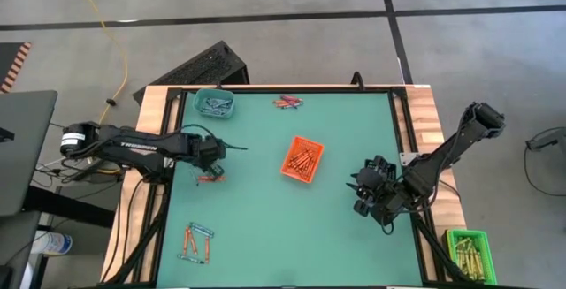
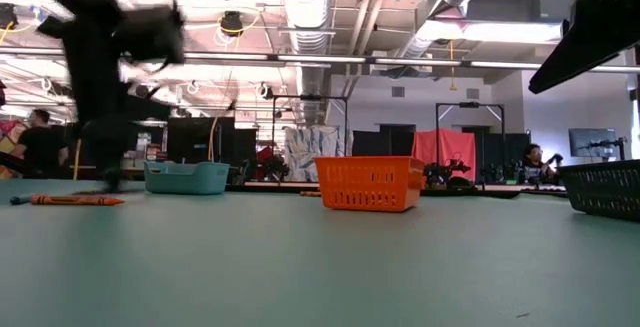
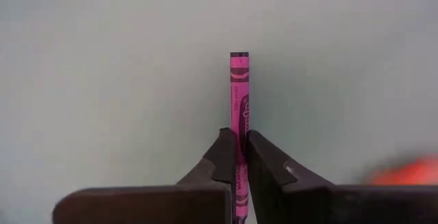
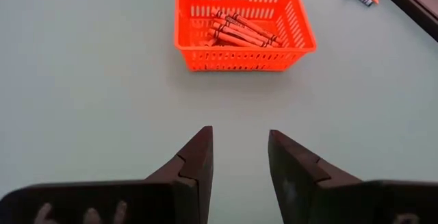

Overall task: Sort crayons
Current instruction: Put the violet crayon into black bin

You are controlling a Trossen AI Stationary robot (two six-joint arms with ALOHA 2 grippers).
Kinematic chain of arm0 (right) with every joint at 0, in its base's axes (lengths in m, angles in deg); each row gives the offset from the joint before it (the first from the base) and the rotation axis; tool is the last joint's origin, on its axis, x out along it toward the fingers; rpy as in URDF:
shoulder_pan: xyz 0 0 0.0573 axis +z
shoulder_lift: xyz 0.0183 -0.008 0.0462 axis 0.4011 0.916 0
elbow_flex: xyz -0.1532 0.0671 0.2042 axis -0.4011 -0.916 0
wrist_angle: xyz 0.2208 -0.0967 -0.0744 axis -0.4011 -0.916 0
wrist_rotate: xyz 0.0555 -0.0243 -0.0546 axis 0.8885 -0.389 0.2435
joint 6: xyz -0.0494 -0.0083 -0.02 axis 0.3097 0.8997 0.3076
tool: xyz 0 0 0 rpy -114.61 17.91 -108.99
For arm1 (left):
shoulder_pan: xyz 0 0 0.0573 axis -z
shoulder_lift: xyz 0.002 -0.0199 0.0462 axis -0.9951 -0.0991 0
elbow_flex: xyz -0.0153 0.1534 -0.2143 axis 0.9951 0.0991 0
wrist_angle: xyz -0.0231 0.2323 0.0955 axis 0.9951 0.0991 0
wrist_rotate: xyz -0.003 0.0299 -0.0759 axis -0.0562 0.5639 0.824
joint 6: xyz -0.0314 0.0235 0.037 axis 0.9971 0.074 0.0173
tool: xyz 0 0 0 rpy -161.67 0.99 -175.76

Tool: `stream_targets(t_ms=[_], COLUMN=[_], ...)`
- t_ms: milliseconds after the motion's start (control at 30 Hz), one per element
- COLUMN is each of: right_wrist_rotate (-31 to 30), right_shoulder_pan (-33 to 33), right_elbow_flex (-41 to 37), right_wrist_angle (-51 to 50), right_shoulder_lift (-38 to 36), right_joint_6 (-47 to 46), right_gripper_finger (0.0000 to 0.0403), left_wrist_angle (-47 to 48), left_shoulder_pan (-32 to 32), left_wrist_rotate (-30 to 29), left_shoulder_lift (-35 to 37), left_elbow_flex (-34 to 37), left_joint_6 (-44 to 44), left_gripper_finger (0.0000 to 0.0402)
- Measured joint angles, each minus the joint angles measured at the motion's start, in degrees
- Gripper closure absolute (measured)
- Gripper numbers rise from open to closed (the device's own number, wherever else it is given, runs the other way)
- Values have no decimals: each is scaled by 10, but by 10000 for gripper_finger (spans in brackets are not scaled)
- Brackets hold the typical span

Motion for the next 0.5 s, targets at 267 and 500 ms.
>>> stream_targets(t_ms=[267,500], right_wrist_rotate=[0,-19], right_shoulder_pan=[0,0], right_elbow_flex=[0,0], right_wrist_angle=[20,121], right_shoulder_lift=[0,0], right_joint_6=[6,99], right_gripper_finger=[271,271], left_wrist_angle=[-92,-256], left_shoulder_pan=[7,33], left_wrist_rotate=[-10,35], left_shoulder_lift=[2,4], left_elbow_flex=[-65,-94], left_joint_6=[-106,-206], left_gripper_finger=[401,401])
